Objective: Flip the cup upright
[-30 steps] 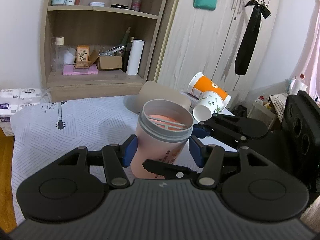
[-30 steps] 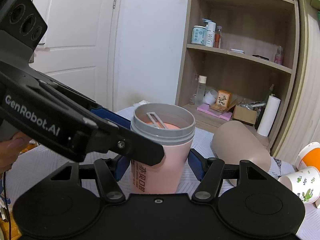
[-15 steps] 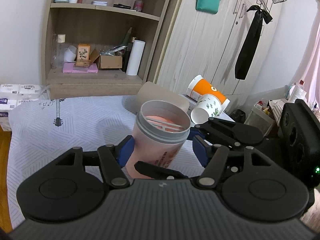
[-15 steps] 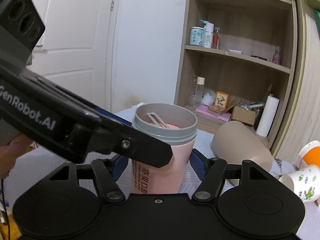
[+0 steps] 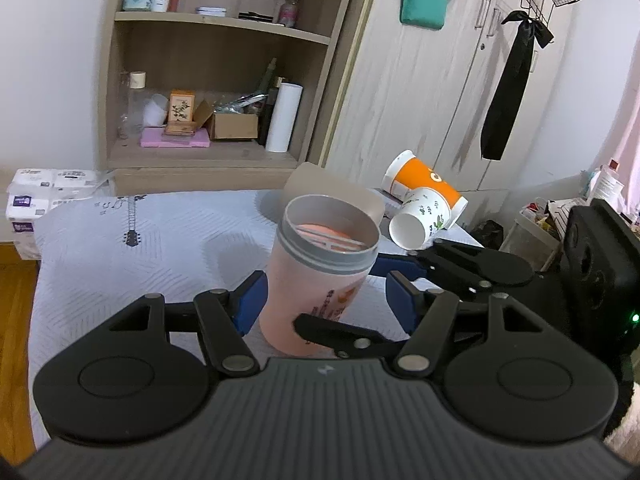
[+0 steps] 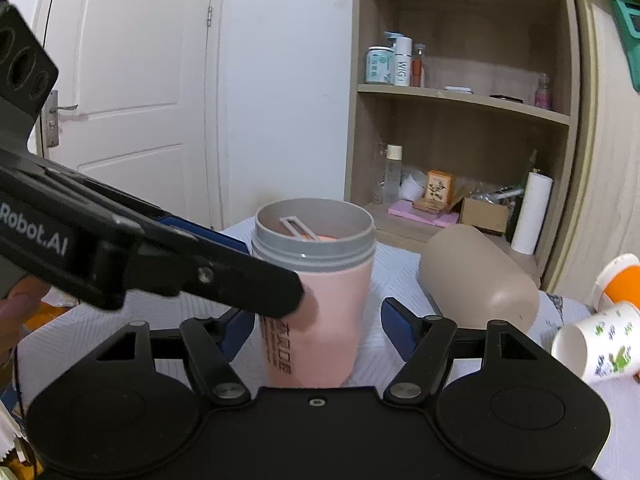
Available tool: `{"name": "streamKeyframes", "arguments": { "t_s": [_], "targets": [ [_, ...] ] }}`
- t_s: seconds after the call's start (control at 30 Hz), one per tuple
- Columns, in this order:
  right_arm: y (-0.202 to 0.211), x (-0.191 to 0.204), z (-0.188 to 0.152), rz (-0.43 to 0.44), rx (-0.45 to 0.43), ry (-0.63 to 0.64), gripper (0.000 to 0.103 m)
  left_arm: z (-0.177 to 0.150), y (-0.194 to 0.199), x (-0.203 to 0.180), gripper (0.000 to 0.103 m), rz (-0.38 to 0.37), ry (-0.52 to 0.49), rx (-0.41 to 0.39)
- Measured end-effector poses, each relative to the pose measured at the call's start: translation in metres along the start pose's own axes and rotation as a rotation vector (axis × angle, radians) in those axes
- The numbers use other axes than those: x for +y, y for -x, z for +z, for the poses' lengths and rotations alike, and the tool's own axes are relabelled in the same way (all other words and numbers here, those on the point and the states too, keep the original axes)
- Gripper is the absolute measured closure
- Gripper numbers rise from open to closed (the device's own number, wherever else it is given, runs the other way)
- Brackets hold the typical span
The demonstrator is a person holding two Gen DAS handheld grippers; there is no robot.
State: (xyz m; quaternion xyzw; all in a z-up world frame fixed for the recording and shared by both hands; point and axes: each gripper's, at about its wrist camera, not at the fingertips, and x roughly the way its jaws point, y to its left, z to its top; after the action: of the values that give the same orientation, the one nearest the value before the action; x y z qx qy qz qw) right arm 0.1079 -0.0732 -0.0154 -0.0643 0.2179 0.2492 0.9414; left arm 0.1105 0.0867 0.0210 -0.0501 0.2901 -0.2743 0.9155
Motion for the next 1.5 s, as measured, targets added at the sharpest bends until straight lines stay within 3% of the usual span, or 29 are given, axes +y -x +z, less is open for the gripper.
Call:
{"name": "streamKeyframes", "arguments": {
  "t_s": [0.43, 0.83, 1.27, 1.5],
  "targets": [
    [0.066, -0.009, -0.007, -0.092, -0.022, -0.131, 0.027, -0.023, 0.057, -0.039, 0.033, 0.203, 0.032, -0.032],
    [0.146, 0.001, -0.009, -0.209, -0.08, -0.135, 0.025, -0.041, 0.1, -0.077, 0.029, 0.291, 0.072, -0.096],
    [0.179, 0.008, -0.013, -0.259, -0.081, -0.138, 0.023, -0.06, 0.12, -0.101, 0.023, 0.419, 0.056, -0.113],
    [0.182, 0.009, -0.014, -0.312, -0.062, -0.152, 0.008, -0.063, 0.124, -0.103, 0.019, 0.44, 0.053, -0.116]
  ]
}}
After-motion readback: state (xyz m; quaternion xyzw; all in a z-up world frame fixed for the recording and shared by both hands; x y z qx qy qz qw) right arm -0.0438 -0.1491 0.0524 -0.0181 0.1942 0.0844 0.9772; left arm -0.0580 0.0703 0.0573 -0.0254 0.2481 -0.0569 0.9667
